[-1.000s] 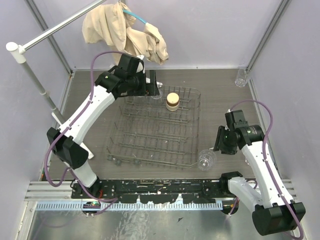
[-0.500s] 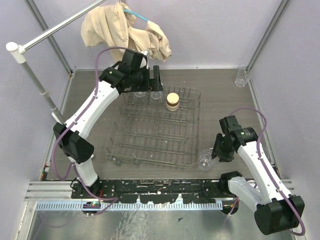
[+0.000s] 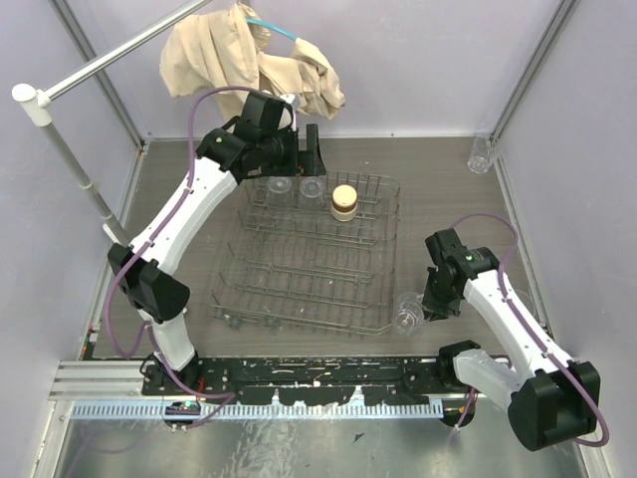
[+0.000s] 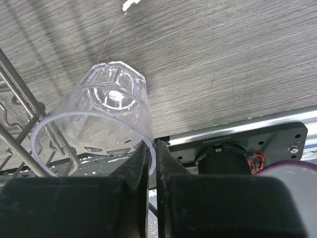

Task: Load the cups into the dish rack

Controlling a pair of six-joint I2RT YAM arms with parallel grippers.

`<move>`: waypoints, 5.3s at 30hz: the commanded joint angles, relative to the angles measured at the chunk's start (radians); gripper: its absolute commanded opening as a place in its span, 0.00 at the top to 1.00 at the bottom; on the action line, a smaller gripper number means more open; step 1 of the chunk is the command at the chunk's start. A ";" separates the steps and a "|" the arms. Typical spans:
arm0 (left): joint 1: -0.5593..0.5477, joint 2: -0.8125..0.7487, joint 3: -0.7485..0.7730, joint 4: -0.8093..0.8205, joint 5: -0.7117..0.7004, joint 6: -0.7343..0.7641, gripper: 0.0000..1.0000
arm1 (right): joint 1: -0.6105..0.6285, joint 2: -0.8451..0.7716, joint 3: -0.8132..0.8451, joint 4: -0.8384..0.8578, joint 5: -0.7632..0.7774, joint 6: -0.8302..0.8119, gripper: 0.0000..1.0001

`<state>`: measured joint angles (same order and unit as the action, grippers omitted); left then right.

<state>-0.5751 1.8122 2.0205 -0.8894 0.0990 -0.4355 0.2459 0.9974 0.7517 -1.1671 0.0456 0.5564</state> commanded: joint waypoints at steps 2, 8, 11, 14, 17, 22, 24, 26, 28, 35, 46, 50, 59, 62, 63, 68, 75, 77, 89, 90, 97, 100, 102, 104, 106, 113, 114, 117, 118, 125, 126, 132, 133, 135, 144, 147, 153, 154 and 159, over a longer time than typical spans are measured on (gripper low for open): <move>0.015 0.027 0.052 -0.024 0.022 0.018 0.04 | 0.010 -0.025 0.031 0.016 0.099 0.029 0.99; 0.024 0.049 0.076 -0.033 0.053 0.006 0.04 | 0.017 -0.019 0.157 -0.082 0.219 0.015 0.99; 0.032 0.056 0.084 -0.033 0.069 -0.006 0.04 | 0.017 -0.016 0.231 -0.114 0.273 0.006 0.99; 0.049 0.059 0.077 -0.031 0.108 -0.029 0.03 | 0.017 -0.007 0.313 -0.124 0.300 -0.004 0.99; 0.073 0.050 0.038 -0.015 0.183 -0.061 0.04 | 0.016 0.030 0.442 -0.135 0.318 -0.032 0.99; 0.098 0.010 -0.021 0.026 0.277 -0.112 0.04 | 0.016 0.151 0.724 -0.132 0.293 -0.113 0.99; 0.116 -0.008 -0.061 0.057 0.341 -0.169 0.04 | 0.015 0.208 0.829 -0.109 0.257 -0.146 1.00; 0.131 -0.032 -0.111 0.131 0.400 -0.226 0.03 | 0.015 0.265 0.922 -0.075 0.203 -0.172 0.99; 0.146 -0.056 -0.168 0.216 0.464 -0.293 0.03 | 0.008 0.310 0.987 -0.010 0.102 -0.187 0.99; 0.170 -0.128 -0.416 0.682 0.657 -0.688 0.02 | -0.067 0.384 0.977 0.389 -0.414 -0.031 0.99; 0.178 -0.134 -0.663 1.343 0.636 -1.241 0.01 | -0.098 0.365 0.716 1.047 -0.720 0.420 1.00; 0.181 -0.121 -0.703 1.485 0.593 -1.360 0.02 | -0.097 0.367 0.693 1.102 -0.731 0.465 1.00; 0.181 -0.097 -0.667 1.530 0.572 -1.414 0.02 | -0.096 0.386 0.693 1.115 -0.740 0.472 1.00; 0.181 -0.094 -0.663 1.530 0.571 -1.424 0.02 | -0.096 0.389 0.682 1.120 -0.743 0.471 1.00; 0.181 -0.092 -0.663 1.532 0.570 -1.427 0.02 | -0.096 0.390 0.678 1.123 -0.746 0.471 1.00; 0.179 -0.076 -0.655 1.555 0.561 -1.452 0.02 | -0.096 0.391 0.670 1.123 -0.752 0.468 1.00; 0.173 -0.059 -0.618 1.543 0.571 -1.463 0.02 | -0.092 0.400 0.657 1.129 -0.760 0.465 1.00; 0.172 -0.054 -0.616 1.532 0.573 -1.459 0.02 | -0.086 0.403 0.654 1.134 -0.759 0.464 1.00; 0.150 -0.050 -0.602 1.494 0.582 -1.433 0.00 | -0.049 0.438 0.659 1.143 -0.752 0.459 1.00; 0.149 -0.050 -0.604 1.495 0.582 -1.432 0.01 | -0.047 0.440 0.659 1.145 -0.751 0.458 1.00; 0.149 -0.049 -0.623 1.502 0.580 -1.432 0.35 | -0.043 0.439 0.646 1.143 -0.752 0.456 1.00; 0.149 -0.049 -0.632 1.507 0.576 -1.433 0.52 | -0.043 0.435 0.639 1.142 -0.753 0.453 1.00; 0.149 -0.046 -0.632 1.509 0.577 -1.432 0.66 | -0.042 0.434 0.635 1.136 -0.754 0.448 1.00; 0.154 -0.044 -0.631 1.509 0.583 -1.423 0.86 | -0.042 0.431 0.634 1.126 -0.752 0.440 0.95; 0.165 -0.049 -0.632 1.492 0.592 -1.399 0.99 | -0.043 0.428 0.633 1.114 -0.747 0.426 0.77; 0.272 -0.187 -0.695 1.136 0.618 -1.077 1.00 | -0.091 0.391 0.587 0.994 -0.714 0.304 0.47; 0.285 -0.213 -0.700 1.060 0.603 -1.005 1.00 | -0.104 0.383 0.579 0.968 -0.707 0.280 0.46; 0.302 -0.285 -0.657 0.684 0.488 -0.709 1.00 | -0.125 0.366 0.576 0.872 -0.667 0.184 0.36; 0.300 -0.304 -0.630 0.554 0.411 -0.610 1.00 | -0.125 0.362 0.583 0.834 -0.650 0.149 0.33; 0.293 -0.399 -0.666 0.252 0.068 -0.312 1.00 | -0.125 0.335 0.600 0.705 -0.572 0.018 0.17; 0.290 -0.407 -0.682 0.238 0.038 -0.294 1.00 | -0.125 0.328 0.599 0.699 -0.568 0.010 0.16; 0.261 -0.426 -0.776 0.207 -0.108 -0.217 1.00 | -0.126 0.313 0.576 0.701 -0.578 0.006 0.16; 0.247 -0.424 -0.782 0.206 -0.135 -0.207 1.00 | -0.126 0.311 0.574 0.701 -0.578 0.006 0.16; 0.213 -0.418 -0.786 0.202 -0.200 -0.183 1.00 | -0.126 0.306 0.571 0.702 -0.578 0.005 0.15; 0.171 -0.397 -0.809 0.230 -0.373 -0.117 1.00 | -0.126 0.279 0.545 0.707 -0.584 0.006 0.15; 0.171 -0.376 -0.809 0.251 -0.395 -0.091 1.00 | -0.126 0.272 0.534 0.707 -0.587 0.006 0.15; 0.167 -0.332 -0.810 0.296 -0.379 -0.085 1.00 | -0.128 0.269 0.532 0.707 -0.587 0.006 0.15; 0.167 -0.327 -0.809 0.302 -0.376 -0.084 1.00 | -0.126 0.269 0.533 0.706 -0.587 0.006 0.15; 0.161 -0.309 -0.813 0.322 -0.370 -0.085 1.00 | -0.128 0.270 0.532 0.707 -0.584 0.005 0.15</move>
<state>-0.4080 1.4986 1.2209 -0.6403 -0.2493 -0.5304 0.1165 1.3003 1.2785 -0.4946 -0.5404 0.5770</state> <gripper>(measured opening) 0.720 0.848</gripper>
